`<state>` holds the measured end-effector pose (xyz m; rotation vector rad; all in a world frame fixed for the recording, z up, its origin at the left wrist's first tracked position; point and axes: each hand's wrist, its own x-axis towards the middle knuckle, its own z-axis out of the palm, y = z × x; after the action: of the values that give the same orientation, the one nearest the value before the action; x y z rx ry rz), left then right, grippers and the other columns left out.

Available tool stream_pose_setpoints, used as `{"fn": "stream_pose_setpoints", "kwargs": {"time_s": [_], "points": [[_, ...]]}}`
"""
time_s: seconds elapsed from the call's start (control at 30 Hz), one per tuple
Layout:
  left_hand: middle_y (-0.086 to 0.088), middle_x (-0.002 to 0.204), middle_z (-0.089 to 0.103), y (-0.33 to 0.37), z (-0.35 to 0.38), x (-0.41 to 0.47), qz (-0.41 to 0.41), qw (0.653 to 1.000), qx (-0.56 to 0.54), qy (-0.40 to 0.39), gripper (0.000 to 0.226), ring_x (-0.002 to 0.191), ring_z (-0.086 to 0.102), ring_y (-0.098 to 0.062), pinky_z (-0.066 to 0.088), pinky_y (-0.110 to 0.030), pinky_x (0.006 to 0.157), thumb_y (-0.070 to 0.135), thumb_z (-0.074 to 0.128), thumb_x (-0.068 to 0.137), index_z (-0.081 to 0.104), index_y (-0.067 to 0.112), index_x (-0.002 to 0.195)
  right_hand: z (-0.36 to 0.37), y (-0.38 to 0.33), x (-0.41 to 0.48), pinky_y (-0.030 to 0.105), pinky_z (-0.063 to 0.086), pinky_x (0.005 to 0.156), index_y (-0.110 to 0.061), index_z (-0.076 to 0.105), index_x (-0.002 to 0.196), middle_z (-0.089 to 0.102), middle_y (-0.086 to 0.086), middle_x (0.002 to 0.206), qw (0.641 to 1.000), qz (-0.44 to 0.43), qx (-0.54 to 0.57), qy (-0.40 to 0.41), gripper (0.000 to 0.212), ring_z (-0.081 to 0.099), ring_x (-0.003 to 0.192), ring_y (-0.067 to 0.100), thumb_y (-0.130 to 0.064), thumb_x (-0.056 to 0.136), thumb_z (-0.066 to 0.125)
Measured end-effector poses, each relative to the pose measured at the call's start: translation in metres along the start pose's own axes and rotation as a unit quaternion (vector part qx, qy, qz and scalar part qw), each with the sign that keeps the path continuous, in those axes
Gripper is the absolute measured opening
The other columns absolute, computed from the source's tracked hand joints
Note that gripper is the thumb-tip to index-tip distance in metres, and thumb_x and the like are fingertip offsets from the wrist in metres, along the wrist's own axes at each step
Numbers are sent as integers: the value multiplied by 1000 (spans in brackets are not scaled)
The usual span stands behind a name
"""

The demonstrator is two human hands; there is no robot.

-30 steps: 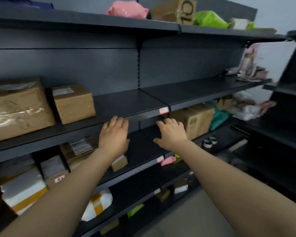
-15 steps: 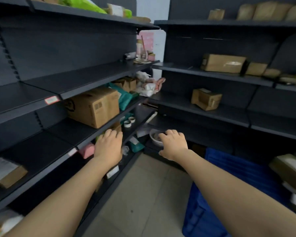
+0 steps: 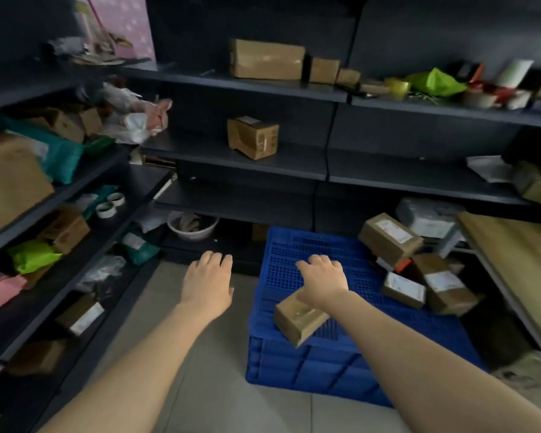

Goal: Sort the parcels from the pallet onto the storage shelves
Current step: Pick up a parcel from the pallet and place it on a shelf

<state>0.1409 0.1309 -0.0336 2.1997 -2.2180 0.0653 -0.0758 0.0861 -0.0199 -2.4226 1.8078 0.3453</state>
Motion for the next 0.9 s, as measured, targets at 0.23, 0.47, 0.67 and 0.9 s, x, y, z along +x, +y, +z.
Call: {"fn": "stream_pose_setpoints", "kwargs": {"time_s": [0.23, 0.47, 0.67, 0.9], "points": [[-1, 145, 40, 89, 60, 65, 71, 995, -18, -70, 66, 137, 30, -22, 35, -36, 108, 45, 54, 93, 30, 16, 147, 62, 91, 29, 44, 31, 110, -21, 40, 142, 42, 8, 141, 996, 56, 27, -69, 54, 35, 134, 30, -35, 92, 57], [-3, 147, 37, 164, 128, 138, 123, 979, -20, -161, 72, 139, 28, -23, 32, -37, 110, 48, 53, 93, 25, 15, 150, 116, 168, 76, 45, 30, 112, -19, 36, 145, 39, 10, 145, 985, 103, 41, -132, 64, 32, 137, 31, -45, 92, 60], [-2, 146, 38, 238, 166, 196, 175, 963, -31, -205, 66, 137, 30, -23, 32, -38, 110, 44, 50, 94, 27, 15, 149, 151, 247, 104, 45, 29, 113, -19, 35, 145, 38, 10, 146, 973, 149, 60, -164, 64, 31, 138, 31, -46, 92, 60], [-5, 150, 33, 345, 200, 253, 206, 948, -18, -242, 69, 141, 25, -25, 30, -39, 112, 46, 49, 96, 21, 13, 151, 183, 362, 129, 44, 30, 112, -20, 35, 145, 38, 9, 146, 960, 190, 91, -186, 64, 32, 137, 30, -44, 92, 60]]}}
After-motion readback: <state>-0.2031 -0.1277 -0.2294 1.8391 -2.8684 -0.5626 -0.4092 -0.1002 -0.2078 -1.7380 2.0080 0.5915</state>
